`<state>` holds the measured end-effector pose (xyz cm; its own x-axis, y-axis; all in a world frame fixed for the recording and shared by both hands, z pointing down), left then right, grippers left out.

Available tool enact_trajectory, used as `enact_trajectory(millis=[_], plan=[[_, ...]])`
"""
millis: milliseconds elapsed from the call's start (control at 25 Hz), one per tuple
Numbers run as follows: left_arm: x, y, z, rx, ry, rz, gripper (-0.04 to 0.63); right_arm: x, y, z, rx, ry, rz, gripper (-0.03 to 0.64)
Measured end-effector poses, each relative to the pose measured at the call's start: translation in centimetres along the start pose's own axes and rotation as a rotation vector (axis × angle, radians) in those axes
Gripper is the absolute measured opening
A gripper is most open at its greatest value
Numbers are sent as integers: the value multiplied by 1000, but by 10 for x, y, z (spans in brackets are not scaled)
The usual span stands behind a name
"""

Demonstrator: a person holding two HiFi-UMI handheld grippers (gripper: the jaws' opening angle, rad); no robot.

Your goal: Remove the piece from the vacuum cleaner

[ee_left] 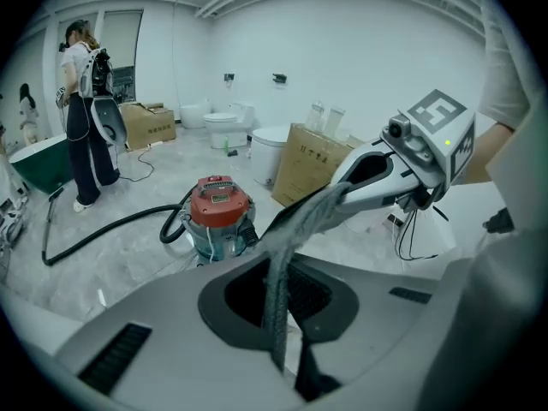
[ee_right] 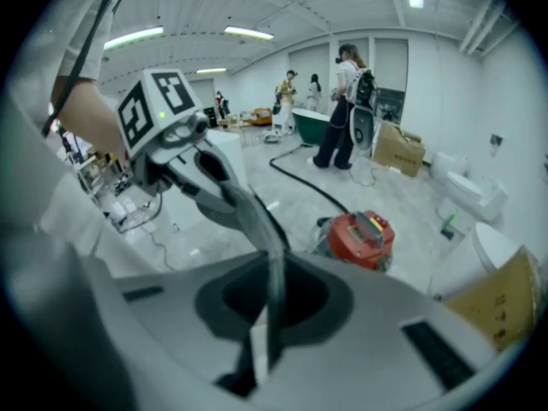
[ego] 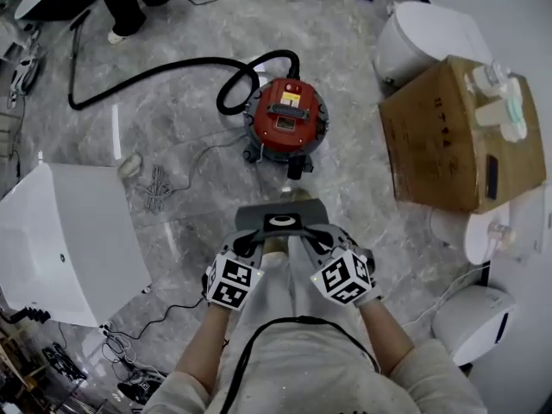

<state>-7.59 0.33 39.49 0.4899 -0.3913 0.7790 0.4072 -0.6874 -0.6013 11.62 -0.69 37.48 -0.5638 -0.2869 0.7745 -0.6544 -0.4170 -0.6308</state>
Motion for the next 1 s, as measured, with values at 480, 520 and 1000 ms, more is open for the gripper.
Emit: enact_trajectory(millis=[480,520,1000], plan=[[-79,32,28,-20,-91,68,34,-78,36,-26,79,43,88,26],[-83,34,29,-20,-95,75,34,-83,37,-27,82,42,94,26],[-121,58,39,-89,-173,200,34,-132,60,-38,94,17,172,26]])
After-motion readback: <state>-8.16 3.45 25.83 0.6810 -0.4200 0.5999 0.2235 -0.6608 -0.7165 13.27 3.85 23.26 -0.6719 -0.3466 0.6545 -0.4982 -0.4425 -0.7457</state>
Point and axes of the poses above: the fingertips, and each gripper's own axes: x forward along the fingers, z to its right, y out of its top, the point moved 10 cm from there along -x, backward along the fingers, and after that the axes turned 2 degrees about y, right-handed, at the moved point
